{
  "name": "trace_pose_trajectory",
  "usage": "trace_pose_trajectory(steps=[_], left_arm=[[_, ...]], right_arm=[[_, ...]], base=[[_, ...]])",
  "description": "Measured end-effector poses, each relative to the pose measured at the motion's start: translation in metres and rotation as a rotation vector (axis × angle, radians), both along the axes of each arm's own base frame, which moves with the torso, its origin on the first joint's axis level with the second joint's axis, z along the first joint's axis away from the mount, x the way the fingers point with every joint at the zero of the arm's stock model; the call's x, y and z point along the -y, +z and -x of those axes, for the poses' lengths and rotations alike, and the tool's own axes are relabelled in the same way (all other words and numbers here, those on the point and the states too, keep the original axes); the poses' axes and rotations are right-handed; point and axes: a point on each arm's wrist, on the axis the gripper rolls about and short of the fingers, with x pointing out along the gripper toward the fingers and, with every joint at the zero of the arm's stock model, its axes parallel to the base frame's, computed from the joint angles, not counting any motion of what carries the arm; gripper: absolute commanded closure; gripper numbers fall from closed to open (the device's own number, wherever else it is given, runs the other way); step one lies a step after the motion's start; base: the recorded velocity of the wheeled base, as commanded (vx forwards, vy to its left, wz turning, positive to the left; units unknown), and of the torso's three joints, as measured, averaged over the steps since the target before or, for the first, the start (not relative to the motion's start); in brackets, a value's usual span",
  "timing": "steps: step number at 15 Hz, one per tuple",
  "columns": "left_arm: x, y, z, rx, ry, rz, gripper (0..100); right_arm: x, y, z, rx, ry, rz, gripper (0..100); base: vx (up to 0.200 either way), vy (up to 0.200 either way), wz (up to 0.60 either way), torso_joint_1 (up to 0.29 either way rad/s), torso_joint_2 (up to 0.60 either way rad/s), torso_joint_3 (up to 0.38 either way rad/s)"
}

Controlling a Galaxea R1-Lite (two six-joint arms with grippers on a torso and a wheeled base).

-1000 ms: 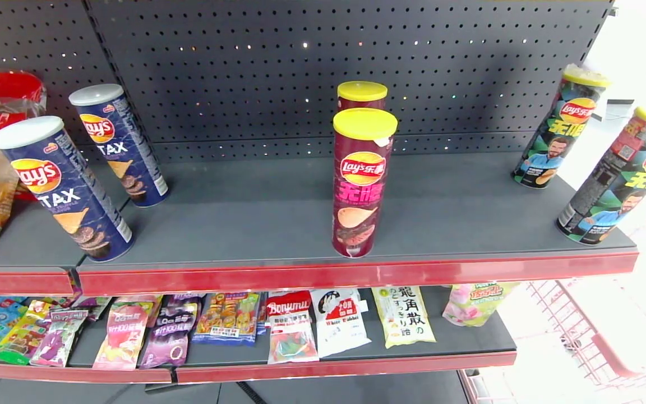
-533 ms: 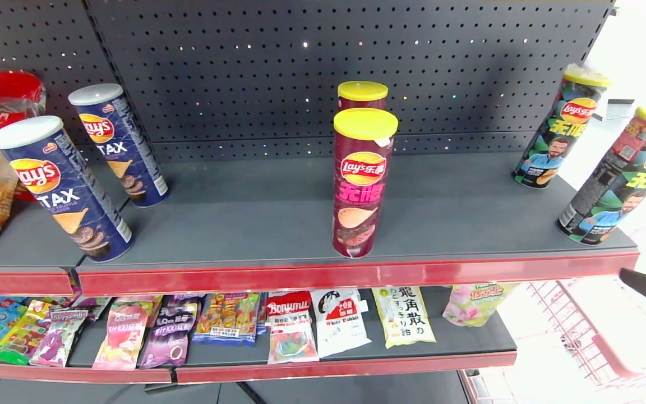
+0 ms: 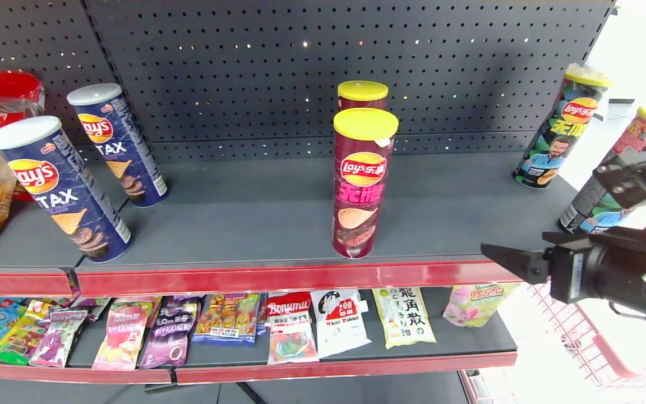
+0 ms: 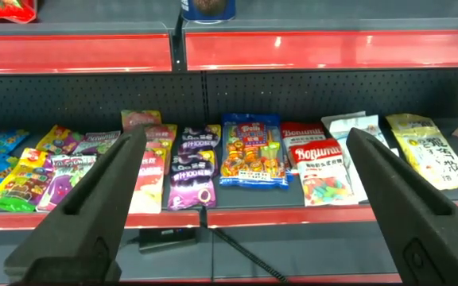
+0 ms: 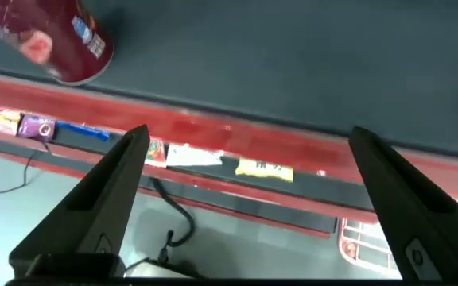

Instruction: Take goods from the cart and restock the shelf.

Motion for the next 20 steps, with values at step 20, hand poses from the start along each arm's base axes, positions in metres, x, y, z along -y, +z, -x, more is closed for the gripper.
trace_pose_trajectory(steps=[20], left_arm=[[0.000,0.000,0.000,0.000,0.000,0.000,0]], right_arm=[[-0.084,-0.032,-0.076,0.022,0.044,0.149,0]], base=[[0.000,0.000,0.00,0.000,0.00,0.000]])
